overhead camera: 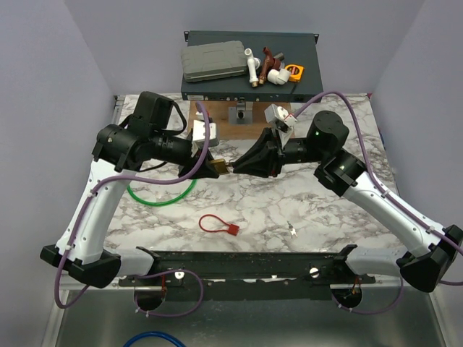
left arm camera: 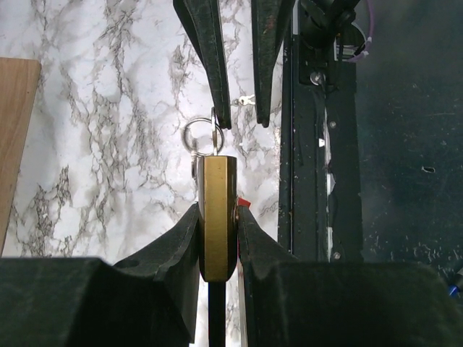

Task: Unlock with the key
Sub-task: Unlock the lock.

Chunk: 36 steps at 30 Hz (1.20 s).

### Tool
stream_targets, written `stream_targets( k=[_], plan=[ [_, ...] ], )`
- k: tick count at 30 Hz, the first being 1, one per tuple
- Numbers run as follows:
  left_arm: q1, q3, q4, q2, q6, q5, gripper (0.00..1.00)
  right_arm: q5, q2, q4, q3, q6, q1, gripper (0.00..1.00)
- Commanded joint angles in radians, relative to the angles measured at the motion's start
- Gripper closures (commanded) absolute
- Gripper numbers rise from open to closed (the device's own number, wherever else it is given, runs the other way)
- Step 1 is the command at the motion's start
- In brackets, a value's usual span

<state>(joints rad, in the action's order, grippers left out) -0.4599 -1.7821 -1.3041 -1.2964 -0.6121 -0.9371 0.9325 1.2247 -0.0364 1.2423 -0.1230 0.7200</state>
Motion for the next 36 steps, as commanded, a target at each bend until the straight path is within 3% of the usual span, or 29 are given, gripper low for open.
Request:
stream_targets(
  k=[1, 5, 12, 20, 24, 28, 32, 36],
  plan=[
    [-0.030, -0.031, 0.014, 0.022, -0.002, -0.017, 1.00, -0.037, -0.004, -0.038, 0.007, -0.017, 0.003, 0.80],
    [-0.045, -0.031, 0.010, 0.021, -0.002, -0.015, 1.00, -0.036, -0.001, -0.054, 0.000, -0.029, 0.004, 0.83],
    [-0.052, -0.030, 0.009, 0.026, -0.001, -0.009, 1.00, -0.053, 0.001, -0.027, -0.007, -0.020, 0.004, 0.99],
    [-0.064, -0.125, -0.016, 0.023, -0.002, 0.044, 1.00, -0.025, 0.003, 0.088, -0.017, 0.035, 0.004, 0.99],
    [-0.090, -0.206, -0.061, 0.002, -0.017, 0.071, 1.00, -0.003, 0.031, 0.048, -0.011, -0.005, 0.004, 0.99],
    [-0.132, -0.184, -0.070, -0.002, -0.016, 0.076, 1.00, -0.002, 0.039, -0.031, -0.009, -0.046, 0.003, 0.99],
    [-0.141, -0.102, -0.048, 0.029, -0.012, 0.086, 1.00, -0.099, -0.021, 0.064, -0.010, 0.056, 0.004, 0.76],
    [-0.141, -0.069, -0.017, 0.049, 0.015, 0.081, 1.00, -0.194, -0.103, 0.105, -0.044, 0.130, 0.004, 0.64]
  ],
)
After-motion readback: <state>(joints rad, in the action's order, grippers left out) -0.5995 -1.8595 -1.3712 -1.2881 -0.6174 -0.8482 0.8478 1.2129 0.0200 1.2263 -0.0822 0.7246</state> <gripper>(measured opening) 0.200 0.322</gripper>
